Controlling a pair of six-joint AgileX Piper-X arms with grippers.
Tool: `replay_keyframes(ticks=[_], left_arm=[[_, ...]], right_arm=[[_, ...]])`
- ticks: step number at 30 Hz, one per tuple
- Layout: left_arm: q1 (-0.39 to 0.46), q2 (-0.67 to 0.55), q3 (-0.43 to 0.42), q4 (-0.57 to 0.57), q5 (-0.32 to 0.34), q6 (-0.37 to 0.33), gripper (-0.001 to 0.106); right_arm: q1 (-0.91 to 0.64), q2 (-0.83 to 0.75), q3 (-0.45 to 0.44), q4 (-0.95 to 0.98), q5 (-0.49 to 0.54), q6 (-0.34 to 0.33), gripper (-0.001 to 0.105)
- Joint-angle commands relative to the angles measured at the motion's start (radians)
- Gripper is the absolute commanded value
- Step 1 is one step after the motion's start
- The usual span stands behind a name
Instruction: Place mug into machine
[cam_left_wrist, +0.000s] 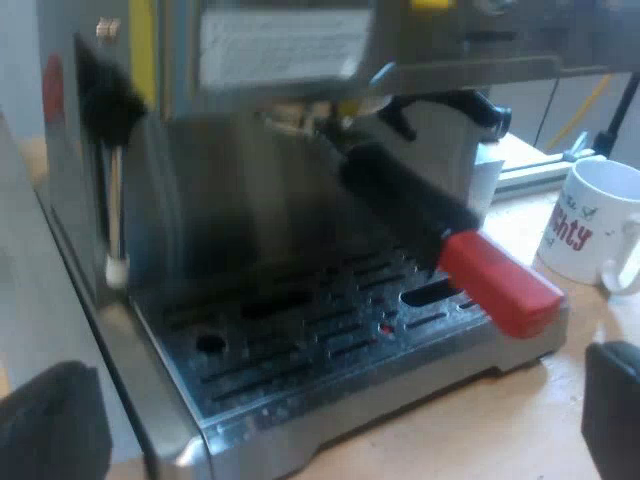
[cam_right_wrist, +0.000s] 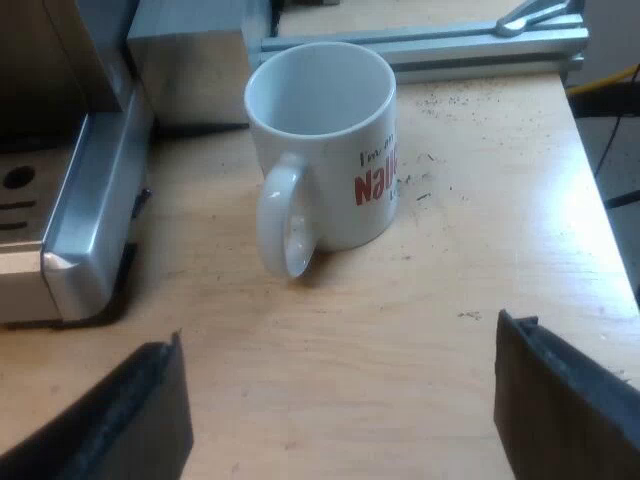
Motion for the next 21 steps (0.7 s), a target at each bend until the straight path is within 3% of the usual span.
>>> replay_keyframes(ticks=[1, 5, 21], left_arm=[[-0.002, -0.011, -0.077, 0.105, 0.006, 0.097, 0.105], [-0.002, 0.024, -0.123, 0.204, 0.004, 0.196, 0.105], [-0.002, 0.028, -0.121, 0.247, 0.004, 0.194, 0.105]], right_arm=[[-0.003, -0.018, -0.03, 0.041, -0.023, -0.013, 0.065], [-0.003, 0.011, -0.03, 0.045, -0.054, -0.013, 0.065], [-0.003, 0.015, -0.028, 0.072, -0.052, 0.0, 0.065]])
